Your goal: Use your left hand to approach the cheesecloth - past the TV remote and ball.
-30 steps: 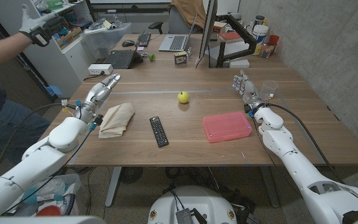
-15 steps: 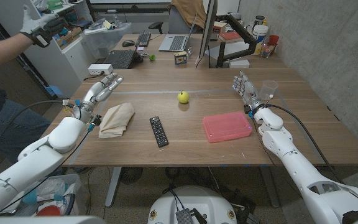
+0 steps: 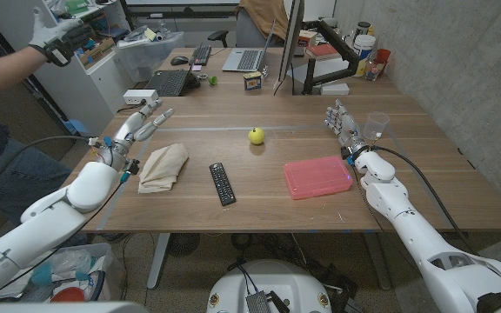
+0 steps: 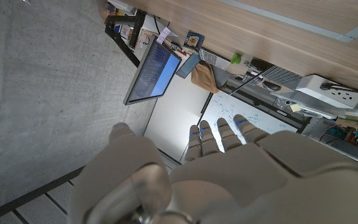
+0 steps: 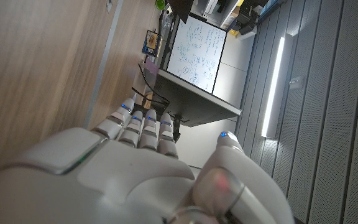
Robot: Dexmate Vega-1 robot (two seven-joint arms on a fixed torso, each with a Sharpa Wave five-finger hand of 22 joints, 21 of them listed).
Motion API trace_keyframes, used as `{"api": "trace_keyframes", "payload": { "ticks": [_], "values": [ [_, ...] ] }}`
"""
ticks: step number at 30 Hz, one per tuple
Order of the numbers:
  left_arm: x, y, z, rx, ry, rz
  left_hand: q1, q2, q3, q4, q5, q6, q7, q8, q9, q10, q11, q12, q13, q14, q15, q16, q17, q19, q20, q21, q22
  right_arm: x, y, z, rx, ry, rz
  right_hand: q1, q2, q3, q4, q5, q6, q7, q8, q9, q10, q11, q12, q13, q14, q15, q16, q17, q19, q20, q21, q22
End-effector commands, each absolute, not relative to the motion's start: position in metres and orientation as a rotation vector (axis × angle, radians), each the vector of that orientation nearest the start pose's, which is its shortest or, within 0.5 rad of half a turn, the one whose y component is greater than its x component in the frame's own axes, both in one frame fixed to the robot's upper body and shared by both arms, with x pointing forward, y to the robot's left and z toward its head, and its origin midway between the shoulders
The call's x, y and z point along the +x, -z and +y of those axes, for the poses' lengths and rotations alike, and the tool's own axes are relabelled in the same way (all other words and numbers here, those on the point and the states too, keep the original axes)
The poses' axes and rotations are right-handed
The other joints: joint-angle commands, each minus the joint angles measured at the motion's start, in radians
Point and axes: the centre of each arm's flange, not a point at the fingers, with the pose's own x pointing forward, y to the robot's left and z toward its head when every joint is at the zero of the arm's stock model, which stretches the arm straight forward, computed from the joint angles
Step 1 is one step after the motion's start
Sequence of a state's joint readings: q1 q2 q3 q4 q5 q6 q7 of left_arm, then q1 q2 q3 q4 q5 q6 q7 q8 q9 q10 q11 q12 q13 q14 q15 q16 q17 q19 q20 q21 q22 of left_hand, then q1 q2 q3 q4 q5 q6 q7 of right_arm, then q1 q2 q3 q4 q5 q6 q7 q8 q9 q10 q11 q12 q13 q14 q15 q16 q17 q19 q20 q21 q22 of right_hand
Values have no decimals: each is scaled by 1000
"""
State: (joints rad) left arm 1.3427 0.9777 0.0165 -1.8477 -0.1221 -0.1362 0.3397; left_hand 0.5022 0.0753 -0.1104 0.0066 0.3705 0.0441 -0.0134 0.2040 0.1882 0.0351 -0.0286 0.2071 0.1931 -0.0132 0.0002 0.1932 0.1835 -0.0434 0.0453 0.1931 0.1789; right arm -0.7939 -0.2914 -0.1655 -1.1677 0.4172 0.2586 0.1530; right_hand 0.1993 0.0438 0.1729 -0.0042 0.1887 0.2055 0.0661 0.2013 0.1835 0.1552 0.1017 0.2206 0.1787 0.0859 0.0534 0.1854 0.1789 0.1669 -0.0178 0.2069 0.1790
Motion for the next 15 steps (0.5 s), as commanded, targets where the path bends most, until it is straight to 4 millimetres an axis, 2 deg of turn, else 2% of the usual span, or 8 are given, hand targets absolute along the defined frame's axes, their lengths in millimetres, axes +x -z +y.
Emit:
{"api": "trace_keyframes", "payload": {
  "ticks": [1, 10, 14, 15],
  "values": [
    [504, -7, 393, 840, -223, -718, 15, 1, -1, -5, 0, 2, -8, 3, 5, 1, -1, 7, 5, 9, 0, 6, 5, -2, 8, 8, 3, 675, 17, -286, 43, -183, -614, 3, 6, -2, -3, 6, 8, -1, -5, 6, 11, -1, -4, 6, 11, 1, 1, 4, 6, 2, -3, 5],
    [500, -7, 395, 899, -249, -701, 30, 4, 1, -12, 0, -5, -24, 1, 6, -10, -12, 3, 6, 9, -3, 5, 6, -5, 32, 7, 4, 674, 15, -288, 37, -179, -614, 3, 6, -3, -4, 6, 9, -1, -5, 6, 12, -1, -4, 6, 11, 2, 1, 4, 6, 2, -4, 5],
    [498, -8, 396, 933, -267, -689, 41, 5, 1, -17, 1, -6, -38, 1, 7, -16, -12, 2, 7, 11, 2, 5, 7, -2, 63, 10, 5, 673, 13, -287, 33, -179, -616, 3, 6, -3, -4, 6, 9, -1, -5, 6, 12, -1, -4, 6, 11, 2, 1, 4, 6, 2, -4, 5],
    [497, -8, 396, 942, -270, -684, 46, 6, 1, -19, 0, -5, -41, 1, 7, -18, -14, 2, 8, 13, 5, 6, 8, 6, 92, 13, 6, 673, 12, -287, 32, -179, -616, 3, 6, -3, -4, 6, 9, -1, -5, 6, 12, -2, -4, 6, 11, 2, 1, 4, 7, 2, -4, 5]
  ]
}}
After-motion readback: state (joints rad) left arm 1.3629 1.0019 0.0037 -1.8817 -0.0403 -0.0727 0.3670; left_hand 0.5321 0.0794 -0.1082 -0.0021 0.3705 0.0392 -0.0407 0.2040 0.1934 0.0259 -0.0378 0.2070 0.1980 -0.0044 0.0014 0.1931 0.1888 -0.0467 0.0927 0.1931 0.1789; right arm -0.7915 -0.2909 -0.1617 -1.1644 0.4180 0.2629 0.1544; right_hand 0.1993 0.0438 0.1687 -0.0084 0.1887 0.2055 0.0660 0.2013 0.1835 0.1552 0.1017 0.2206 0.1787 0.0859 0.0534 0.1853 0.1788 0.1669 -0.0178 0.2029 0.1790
